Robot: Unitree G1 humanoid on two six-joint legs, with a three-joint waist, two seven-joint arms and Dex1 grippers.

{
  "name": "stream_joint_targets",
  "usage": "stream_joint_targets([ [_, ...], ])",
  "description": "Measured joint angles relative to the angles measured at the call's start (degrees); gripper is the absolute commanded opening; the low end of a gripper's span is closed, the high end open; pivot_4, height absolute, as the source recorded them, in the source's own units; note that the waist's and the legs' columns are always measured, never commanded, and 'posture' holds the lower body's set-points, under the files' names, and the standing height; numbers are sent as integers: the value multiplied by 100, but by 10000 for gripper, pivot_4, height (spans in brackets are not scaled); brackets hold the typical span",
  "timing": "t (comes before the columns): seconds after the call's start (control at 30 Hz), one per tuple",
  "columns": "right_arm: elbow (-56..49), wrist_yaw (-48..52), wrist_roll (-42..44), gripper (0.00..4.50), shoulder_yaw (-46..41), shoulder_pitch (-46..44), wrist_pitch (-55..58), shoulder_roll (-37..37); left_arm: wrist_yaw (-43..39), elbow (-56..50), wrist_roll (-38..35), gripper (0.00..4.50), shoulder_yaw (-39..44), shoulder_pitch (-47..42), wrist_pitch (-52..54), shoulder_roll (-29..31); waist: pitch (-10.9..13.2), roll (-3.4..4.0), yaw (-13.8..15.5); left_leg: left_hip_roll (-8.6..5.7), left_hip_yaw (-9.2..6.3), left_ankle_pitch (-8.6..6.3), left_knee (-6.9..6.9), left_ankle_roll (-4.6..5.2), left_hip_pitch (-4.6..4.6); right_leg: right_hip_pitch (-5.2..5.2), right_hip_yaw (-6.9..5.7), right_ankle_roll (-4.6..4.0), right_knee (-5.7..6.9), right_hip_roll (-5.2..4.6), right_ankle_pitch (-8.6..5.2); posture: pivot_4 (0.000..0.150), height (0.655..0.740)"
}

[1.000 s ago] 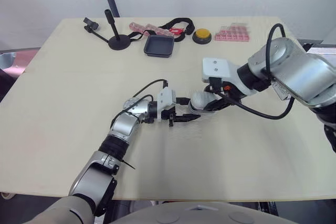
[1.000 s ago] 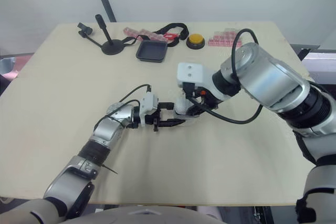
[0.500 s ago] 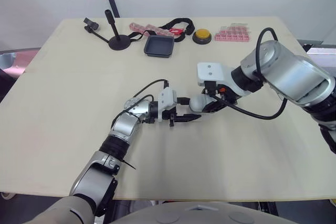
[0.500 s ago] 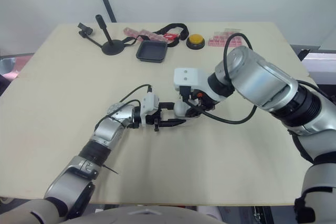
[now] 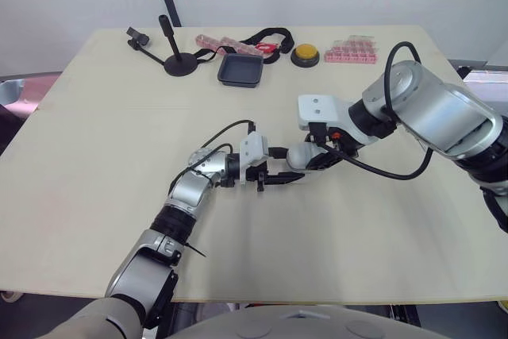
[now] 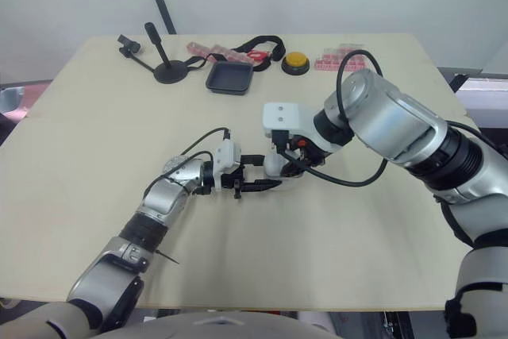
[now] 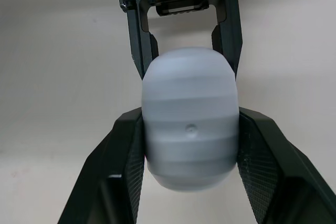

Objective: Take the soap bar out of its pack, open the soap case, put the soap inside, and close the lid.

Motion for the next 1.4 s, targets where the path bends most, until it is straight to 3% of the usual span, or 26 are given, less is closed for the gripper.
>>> stream_joint_targets([
  [0.1,124,9,-54,43385,144,38,24,2,17,-18,-1,18667,4,28,5,0,1,1,1,0,-1,0,0,0,-1,-1,-2,0,0,0,0,1500,7400],
  [0.13,148,9,-59,44687,173,63,26,2,17,-34,0,18667,4,28,5,0,1,1,1,0,-1,0,0,0,-1,-2,-2,0,0,0,0,1500,7400],
  [1.4,352,161,-312,44687,34,36,-452,-53,-2,-39,0,18667,4,50,-10,1,1,1,0,1,-1,0,1,0,-4,-2,-2,0,-1,1,0,1500,7400],
])
